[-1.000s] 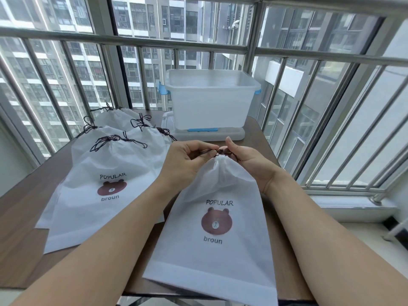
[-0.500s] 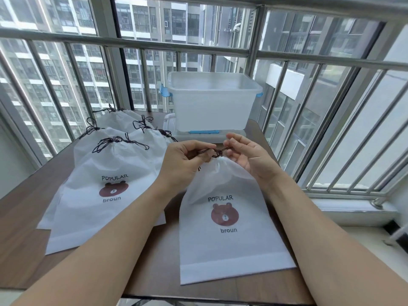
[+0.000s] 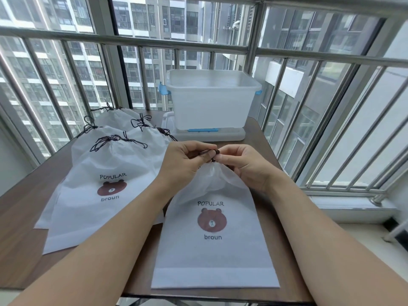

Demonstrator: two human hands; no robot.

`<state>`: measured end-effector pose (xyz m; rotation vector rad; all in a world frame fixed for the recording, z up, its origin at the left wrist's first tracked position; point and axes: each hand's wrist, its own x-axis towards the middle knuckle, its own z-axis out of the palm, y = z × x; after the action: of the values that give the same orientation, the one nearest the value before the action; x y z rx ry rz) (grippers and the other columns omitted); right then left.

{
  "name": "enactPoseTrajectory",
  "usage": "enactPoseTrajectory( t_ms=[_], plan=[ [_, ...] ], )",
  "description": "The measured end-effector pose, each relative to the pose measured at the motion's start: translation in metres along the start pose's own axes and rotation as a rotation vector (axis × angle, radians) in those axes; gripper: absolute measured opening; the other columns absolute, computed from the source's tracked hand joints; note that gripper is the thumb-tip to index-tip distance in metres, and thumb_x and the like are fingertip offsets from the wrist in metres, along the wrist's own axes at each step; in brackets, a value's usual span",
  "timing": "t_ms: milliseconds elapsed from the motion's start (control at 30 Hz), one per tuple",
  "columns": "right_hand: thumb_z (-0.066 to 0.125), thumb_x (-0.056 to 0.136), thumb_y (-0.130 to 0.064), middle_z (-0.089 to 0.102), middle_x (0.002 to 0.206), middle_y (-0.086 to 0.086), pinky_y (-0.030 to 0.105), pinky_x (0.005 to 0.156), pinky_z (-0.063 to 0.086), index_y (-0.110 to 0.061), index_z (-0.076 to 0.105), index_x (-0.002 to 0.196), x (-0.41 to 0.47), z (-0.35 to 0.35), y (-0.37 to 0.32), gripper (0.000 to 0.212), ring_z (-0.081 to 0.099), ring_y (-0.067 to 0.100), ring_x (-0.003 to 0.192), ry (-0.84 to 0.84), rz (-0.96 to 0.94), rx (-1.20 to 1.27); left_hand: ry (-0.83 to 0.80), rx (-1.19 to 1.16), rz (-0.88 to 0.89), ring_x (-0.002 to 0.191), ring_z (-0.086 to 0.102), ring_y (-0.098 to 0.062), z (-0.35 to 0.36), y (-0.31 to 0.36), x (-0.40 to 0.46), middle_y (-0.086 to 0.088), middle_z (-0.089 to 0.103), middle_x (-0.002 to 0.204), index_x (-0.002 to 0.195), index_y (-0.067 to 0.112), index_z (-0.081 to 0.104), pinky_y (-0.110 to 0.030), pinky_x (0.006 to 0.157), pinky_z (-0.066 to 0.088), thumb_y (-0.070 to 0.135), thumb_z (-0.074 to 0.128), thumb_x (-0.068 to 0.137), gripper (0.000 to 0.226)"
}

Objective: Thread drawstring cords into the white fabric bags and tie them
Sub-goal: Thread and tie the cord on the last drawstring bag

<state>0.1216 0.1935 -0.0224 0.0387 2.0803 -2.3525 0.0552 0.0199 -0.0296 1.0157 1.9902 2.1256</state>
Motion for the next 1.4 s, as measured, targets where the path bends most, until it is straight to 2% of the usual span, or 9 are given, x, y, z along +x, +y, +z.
enactPoseTrajectory(
  t_ms=[133,467,667,867,933,1067,1233,1333,1400],
  plan=[
    [0.076,0.078,-0.009,0.064,0.085,0.013,0.028,0.070,0.052,-0.011,0.070,0.079,0.003,0.001,0.001,0.006,0.062,0.021,0.074,0.008,-0.010,0.040,0.004,-0.008,-0.015,0.076,0.072,-0.012,0.000,0.002,-0.001,-0.004,0.078,0.083,0.093,0.008,0.077,-0.019,0.073,0.055,-0.002,0.074,0.084,0.014],
    [0.068,0.076,0.003,0.071,0.083,0.012,0.022,0.066,0.060,-0.005,0.076,0.083,0.002,-0.005,-0.002,0.014,0.070,0.017,0.069,0.010,-0.032,0.268,0.069,0.067,0.061,0.074,0.072,-0.012,-0.002,0.002,-0.002,0.001,0.078,0.081,0.088,0.013,0.078,-0.021,0.073,0.056,0.000,0.080,0.079,0.016],
    [0.064,0.082,-0.006,0.065,0.074,0.010,0.018,0.059,0.056,0.001,0.065,0.095,0.005,-0.003,-0.001,0.014,0.063,0.012,0.059,0.037,-0.026,0.282,0.064,0.103,0.102,0.075,0.073,-0.008,-0.002,0.001,-0.002,0.004,0.077,0.082,0.090,0.008,0.078,-0.018,0.072,0.055,-0.001,0.079,0.079,0.015],
    [0.056,0.096,-0.025,0.058,0.083,0.008,0.026,0.070,0.045,-0.003,0.057,0.102,0.002,0.000,-0.003,0.023,0.053,0.015,0.070,-0.021,0.068,0.340,0.035,0.128,0.095,0.075,0.072,-0.006,0.000,0.000,-0.001,0.009,0.076,0.080,0.089,0.014,0.078,-0.016,0.073,0.053,-0.003,0.077,0.080,0.020],
    [0.063,0.093,-0.037,0.055,0.087,0.008,0.029,0.075,0.036,-0.004,0.055,0.107,0.005,-0.001,-0.002,0.036,0.049,0.018,0.077,-0.017,0.125,0.343,0.033,0.179,0.148,0.076,0.071,-0.004,0.001,0.000,-0.002,0.010,0.075,0.081,0.089,0.015,0.078,-0.016,0.074,0.053,-0.004,0.077,0.080,0.021],
    [0.079,0.082,-0.043,0.055,0.099,0.010,0.032,0.100,0.040,-0.006,0.052,0.119,0.009,0.003,-0.001,0.059,0.048,0.022,0.097,0.050,0.161,0.437,0.074,0.334,0.284,0.078,0.070,-0.003,0.000,-0.001,0.000,0.009,0.073,0.084,0.089,0.011,0.079,-0.016,0.075,0.054,-0.003,0.078,0.079,0.017],
    [0.072,0.084,-0.032,0.050,0.058,-0.006,0.022,0.068,0.031,-0.013,0.062,0.085,0.009,0.005,-0.001,0.022,0.040,0.007,0.053,0.101,0.113,0.450,0.109,0.366,0.349,0.078,0.068,-0.003,0.001,-0.001,0.000,0.013,0.070,0.083,0.089,0.009,0.079,-0.015,0.075,0.053,-0.003,0.079,0.078,0.017],
    [0.089,0.071,-0.032,0.044,0.064,-0.005,0.027,0.069,0.011,-0.016,0.061,0.088,0.015,0.009,0.006,0.036,0.020,0.012,0.065,0.066,0.105,0.508,0.128,0.358,0.363,0.078,0.068,-0.002,0.003,0.000,0.001,0.013,0.071,0.084,0.090,0.011,0.079,-0.014,0.075,0.052,-0.002,0.079,0.078,0.018],
    [0.081,0.082,-0.026,0.052,0.071,-0.005,0.026,0.066,0.010,-0.016,0.060,0.095,0.014,0.012,0.004,0.026,0.031,0.010,0.063,0.047,0.102,0.554,0.144,0.369,0.374,0.079,0.068,-0.002,0.002,-0.001,0.001,0.013,0.071,0.083,0.090,0.011,0.079,-0.014,0.075,0.052,-0.002,0.079,0.078,0.017]
  ],
)
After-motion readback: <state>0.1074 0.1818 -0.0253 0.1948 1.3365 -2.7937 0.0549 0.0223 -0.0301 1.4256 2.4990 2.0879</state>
